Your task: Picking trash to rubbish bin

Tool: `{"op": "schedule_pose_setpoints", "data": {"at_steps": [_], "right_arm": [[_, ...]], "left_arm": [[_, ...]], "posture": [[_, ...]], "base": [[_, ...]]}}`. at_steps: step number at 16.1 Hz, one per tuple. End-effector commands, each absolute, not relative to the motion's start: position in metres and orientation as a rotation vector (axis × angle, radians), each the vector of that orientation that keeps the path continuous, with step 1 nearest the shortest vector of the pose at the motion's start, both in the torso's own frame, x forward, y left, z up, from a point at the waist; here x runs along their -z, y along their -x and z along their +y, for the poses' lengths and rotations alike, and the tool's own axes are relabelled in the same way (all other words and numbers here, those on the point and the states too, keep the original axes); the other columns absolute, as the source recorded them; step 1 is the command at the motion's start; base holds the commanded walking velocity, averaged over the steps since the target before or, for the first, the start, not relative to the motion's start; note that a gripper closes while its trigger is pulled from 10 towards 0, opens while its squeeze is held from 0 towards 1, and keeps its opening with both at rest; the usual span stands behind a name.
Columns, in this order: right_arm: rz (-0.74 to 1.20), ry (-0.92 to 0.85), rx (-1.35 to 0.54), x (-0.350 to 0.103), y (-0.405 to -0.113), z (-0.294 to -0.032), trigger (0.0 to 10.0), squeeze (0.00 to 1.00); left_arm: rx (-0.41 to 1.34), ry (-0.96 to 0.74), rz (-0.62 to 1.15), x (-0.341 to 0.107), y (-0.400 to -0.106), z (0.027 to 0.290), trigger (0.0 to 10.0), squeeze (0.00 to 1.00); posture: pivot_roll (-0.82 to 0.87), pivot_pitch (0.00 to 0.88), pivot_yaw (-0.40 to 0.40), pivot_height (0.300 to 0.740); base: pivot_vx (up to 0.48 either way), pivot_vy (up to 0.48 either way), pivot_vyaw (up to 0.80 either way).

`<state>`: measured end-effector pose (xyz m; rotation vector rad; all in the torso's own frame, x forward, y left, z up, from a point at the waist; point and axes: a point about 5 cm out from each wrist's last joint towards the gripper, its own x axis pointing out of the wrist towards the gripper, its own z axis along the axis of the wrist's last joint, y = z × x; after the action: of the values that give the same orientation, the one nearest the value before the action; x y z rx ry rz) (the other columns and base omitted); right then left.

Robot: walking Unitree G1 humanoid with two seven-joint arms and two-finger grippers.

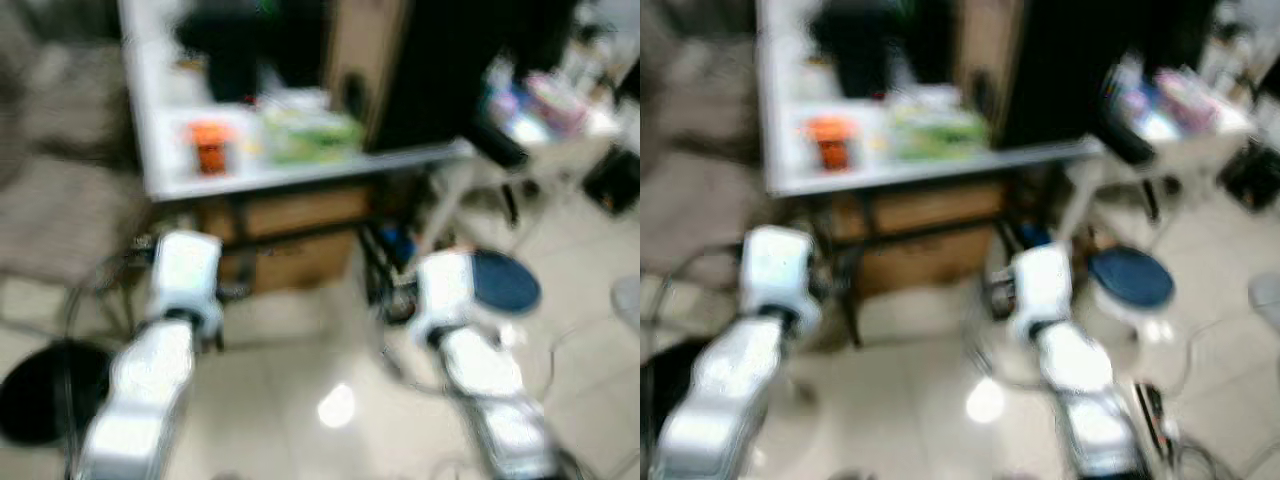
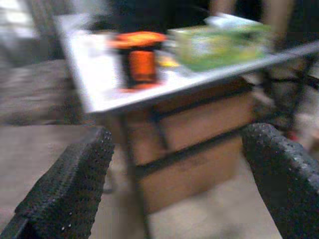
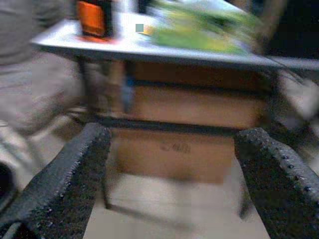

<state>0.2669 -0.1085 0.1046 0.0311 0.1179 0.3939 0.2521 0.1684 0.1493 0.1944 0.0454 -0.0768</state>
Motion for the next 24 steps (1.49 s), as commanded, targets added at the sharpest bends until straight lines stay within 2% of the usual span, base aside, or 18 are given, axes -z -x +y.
{"op": "schedule_pose_setpoints", "data": {"at_steps": [1, 10, 11, 12, 13, 15, 17, 18, 20, 24], "right_arm": [[0.105, -0.005, -0.372, -0.109, -0.270, -0.118, 10.0, 0.00], [0.087, -0.012, -0.375, -0.111, -0.271, -0.120, 10.0, 0.00], [0.040, -0.045, -0.370, -0.120, -0.272, -0.121, 10.0, 0.00], [-0.105, -0.132, -0.385, -0.155, -0.273, -0.125, 10.0, 0.00], [-0.241, -0.230, -0.415, -0.188, -0.266, -0.131, 10.0, 0.00], [-0.301, -0.244, -0.391, -0.201, -0.267, -0.139, 10.0, 0.00], [-0.286, -0.242, -0.374, -0.199, -0.269, -0.139, 10.0, 0.00], [-0.186, -0.218, -0.317, -0.189, -0.274, -0.140, 10.0, 0.00], [-0.072, -0.167, -0.278, -0.173, -0.277, -0.141, 10.0, 0.00], [-0.075, -0.127, -0.311, -0.172, -0.276, -0.133, 10.0, 0.00]], "left_arm": [[0.096, -0.194, 0.039, -0.151, -0.252, 0.163, 10.0, 0.00], [0.080, -0.235, 0.040, -0.155, -0.246, 0.166, 10.0, 0.00], [0.094, -0.250, 0.001, -0.168, -0.247, 0.163, 10.0, 0.00], [0.132, -0.267, -0.142, -0.212, -0.251, 0.154, 10.0, 0.00], [0.190, -0.194, -0.265, -0.251, -0.253, 0.143, 10.0, 0.00], [0.268, -0.163, -0.347, -0.271, -0.253, 0.130, 10.0, 0.00], [0.252, -0.208, -0.304, -0.268, -0.256, 0.130, 10.0, 0.00], [0.202, -0.315, -0.199, -0.258, -0.261, 0.141, 10.0, 0.00], [0.153, -0.369, -0.154, -0.247, -0.265, 0.156, 10.0, 0.00], [0.094, -0.330, -0.106, -0.234, -0.268, 0.161, 10.0, 0.00]], "posture": [[0.01, 0.045, -0.084, 0.740], [0.01, 0.051, -0.088, 0.740], [0.02, 0.050, -0.085, 0.740], [0.03, 0.052, -0.082, 0.740], [0.04, 0.049, -0.080, 0.740], [0.03, 0.047, -0.066, 0.740], [0.03, 0.046, -0.064, 0.740], [0.03, 0.045, -0.064, 0.740], [0.02, 0.045, -0.058, 0.740], [0.01, 0.040, -0.048, 0.740]], "base": [[0.000, 0.394, 0.80], [0.000, 0.385, 0.80], [0.000, 0.375, 0.80], [0.000, 0.371, 0.80], [0.000, 0.285, 0.80], [0.000, 0.000, 0.00], [0.000, 0.000, 0.00], [0.000, 0.000, 0.00], [0.000, 0.000, 0.00], [0.000, 0.000, 0.00]]}}
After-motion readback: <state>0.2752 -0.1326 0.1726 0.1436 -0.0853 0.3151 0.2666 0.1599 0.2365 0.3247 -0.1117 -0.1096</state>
